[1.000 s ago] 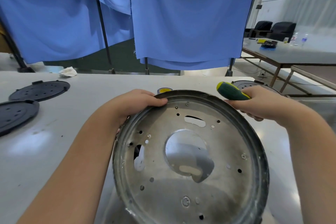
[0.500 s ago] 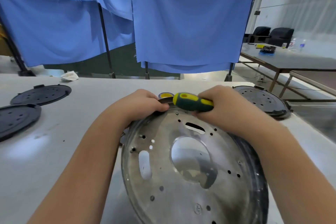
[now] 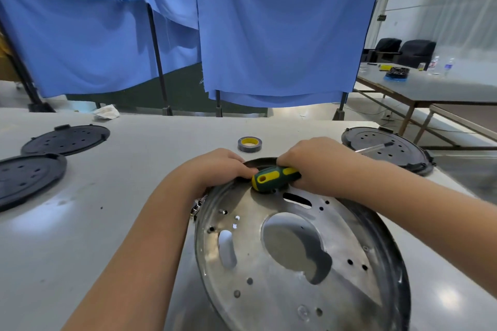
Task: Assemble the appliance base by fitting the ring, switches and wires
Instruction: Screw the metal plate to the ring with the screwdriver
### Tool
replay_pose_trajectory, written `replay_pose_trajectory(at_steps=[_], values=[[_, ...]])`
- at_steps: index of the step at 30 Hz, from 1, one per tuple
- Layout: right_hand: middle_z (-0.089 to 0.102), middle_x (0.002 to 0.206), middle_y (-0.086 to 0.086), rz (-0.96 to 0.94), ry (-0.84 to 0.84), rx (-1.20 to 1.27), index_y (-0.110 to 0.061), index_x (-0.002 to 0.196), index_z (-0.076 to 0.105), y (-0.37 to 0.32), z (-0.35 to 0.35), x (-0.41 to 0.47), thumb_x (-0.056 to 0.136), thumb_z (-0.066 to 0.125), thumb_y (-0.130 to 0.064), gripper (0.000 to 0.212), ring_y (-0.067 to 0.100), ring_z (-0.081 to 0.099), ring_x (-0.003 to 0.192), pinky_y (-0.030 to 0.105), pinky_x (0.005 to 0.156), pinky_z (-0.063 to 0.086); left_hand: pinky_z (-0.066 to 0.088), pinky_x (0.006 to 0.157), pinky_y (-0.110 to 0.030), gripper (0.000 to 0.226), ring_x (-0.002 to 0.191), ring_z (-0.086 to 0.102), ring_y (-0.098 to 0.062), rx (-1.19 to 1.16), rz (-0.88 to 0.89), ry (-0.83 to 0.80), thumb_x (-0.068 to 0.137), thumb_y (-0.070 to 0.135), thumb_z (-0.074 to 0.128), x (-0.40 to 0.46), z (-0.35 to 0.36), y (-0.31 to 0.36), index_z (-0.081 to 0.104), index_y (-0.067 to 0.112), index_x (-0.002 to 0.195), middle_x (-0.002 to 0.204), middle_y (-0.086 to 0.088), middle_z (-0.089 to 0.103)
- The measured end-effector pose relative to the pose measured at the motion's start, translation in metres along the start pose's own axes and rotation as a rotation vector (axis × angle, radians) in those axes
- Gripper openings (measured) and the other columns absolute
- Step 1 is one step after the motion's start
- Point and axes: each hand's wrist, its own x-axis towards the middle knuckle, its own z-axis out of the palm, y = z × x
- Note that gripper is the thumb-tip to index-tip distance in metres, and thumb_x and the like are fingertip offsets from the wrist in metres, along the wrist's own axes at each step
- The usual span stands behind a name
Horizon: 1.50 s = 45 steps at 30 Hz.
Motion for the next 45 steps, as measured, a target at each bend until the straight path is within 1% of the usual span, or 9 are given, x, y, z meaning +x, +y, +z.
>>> replay_pose_trajectory(at_steps=[4, 8, 13, 18, 23, 25, 28, 33, 45], values=[[0.034, 0.065, -0.013, -0.062, -0.066, -0.027, -0.037, 0.081, 0.04, 0.004, -0.006, 0.004, 0.084, 0.062, -0.029, 0.023, 0.016, 0.042, 0.067, 0.022, 0.048, 0.021, 0.052, 0.054, -0.022, 0.015, 0.064, 0.071, -0.015, -0.015, 0.011, -0.052, 0.087, 0.032, 0.069, 0.002, 0.002, -0.003, 0.073, 0.018, 0.085, 0.076, -0.002, 0.075], [0.036, 0.065, -0.012, -0.09, -0.118, -0.055, -0.037, 0.085, 0.05, 0.007, -0.008, 0.006, 0.082, 0.065, -0.032, 0.016, 0.015, 0.043, 0.067, 0.022, 0.049, 0.023, 0.055, 0.065, -0.028, 0.018, 0.078, 0.072, -0.019, 0.014, 0.02, -0.064, 0.086, 0.034, 0.069, 0.005, 0.005, -0.004, 0.073, 0.018, 0.094, 0.088, -0.004, 0.075], [0.037, 0.065, -0.012, -0.135, -0.158, -0.107, -0.034, 0.08, 0.044, 0.008, -0.008, 0.007, 0.081, 0.065, -0.034, 0.021, 0.005, 0.036, 0.058, 0.023, 0.048, 0.022, 0.054, 0.059, -0.023, 0.017, 0.073, 0.071, -0.017, 0.013, 0.025, -0.095, 0.087, 0.033, 0.069, 0.007, 0.009, -0.005, 0.073, 0.018, 0.093, 0.086, -0.003, 0.075], [0.036, 0.065, -0.011, -0.173, -0.179, -0.138, -0.03, 0.093, 0.056, 0.009, -0.005, 0.006, 0.081, 0.063, -0.039, 0.017, 0.008, 0.036, 0.058, 0.022, 0.048, 0.023, 0.054, 0.062, -0.025, 0.019, 0.077, 0.071, -0.017, 0.037, 0.021, -0.13, 0.088, 0.035, 0.066, 0.01, 0.011, -0.004, 0.072, 0.018, 0.096, 0.088, -0.003, 0.074], [0.035, 0.064, -0.01, -0.193, -0.163, -0.188, -0.028, 0.086, 0.045, 0.008, -0.001, 0.003, 0.082, 0.059, -0.041, 0.019, 0.006, 0.033, 0.054, 0.022, 0.047, 0.023, 0.055, 0.059, -0.024, 0.021, 0.071, 0.07, -0.015, 0.035, 0.015, -0.146, 0.089, 0.035, 0.066, 0.013, 0.015, -0.008, 0.072, 0.017, 0.097, 0.088, -0.005, 0.075], [0.034, 0.064, -0.01, -0.196, -0.165, -0.198, -0.026, 0.088, 0.05, 0.007, 0.0, 0.004, 0.082, 0.059, -0.041, 0.018, 0.009, 0.034, 0.055, 0.022, 0.047, 0.024, 0.054, 0.056, -0.021, 0.022, 0.068, 0.07, -0.012, 0.039, 0.017, -0.152, 0.088, 0.036, 0.066, 0.015, 0.015, -0.009, 0.072, 0.017, 0.098, 0.087, -0.004, 0.075], [0.035, 0.064, -0.009, -0.195, -0.176, -0.199, -0.023, 0.09, 0.056, 0.005, 0.001, 0.003, 0.082, 0.059, -0.039, 0.018, 0.012, 0.037, 0.056, 0.022, 0.047, 0.025, 0.056, 0.059, -0.021, 0.022, 0.069, 0.07, -0.012, 0.056, 0.016, -0.158, 0.088, 0.037, 0.067, 0.017, 0.017, -0.011, 0.073, 0.018, 0.097, 0.086, -0.002, 0.075], [0.04, 0.065, -0.01, -0.162, -0.24, -0.143, -0.028, 0.081, 0.045, 0.004, -0.005, 0.005, 0.081, 0.062, -0.038, 0.019, 0.003, 0.037, 0.056, 0.023, 0.048, 0.026, 0.056, 0.064, -0.024, 0.021, 0.075, 0.07, -0.014, 0.064, 0.024, -0.164, 0.088, 0.039, 0.066, 0.019, 0.017, -0.012, 0.073, 0.021, 0.096, 0.086, -0.001, 0.075], [0.034, 0.066, -0.009, -0.181, -0.226, -0.164, -0.023, 0.107, 0.061, -0.002, 0.003, 0.006, 0.085, 0.063, -0.034, 0.025, 0.014, 0.04, 0.064, 0.02, 0.047, 0.021, 0.056, 0.067, -0.027, 0.02, 0.081, 0.07, -0.019, 0.036, 0.014, -0.201, 0.089, 0.036, 0.066, 0.019, 0.018, -0.014, 0.072, 0.018, 0.097, 0.093, -0.007, 0.074]])
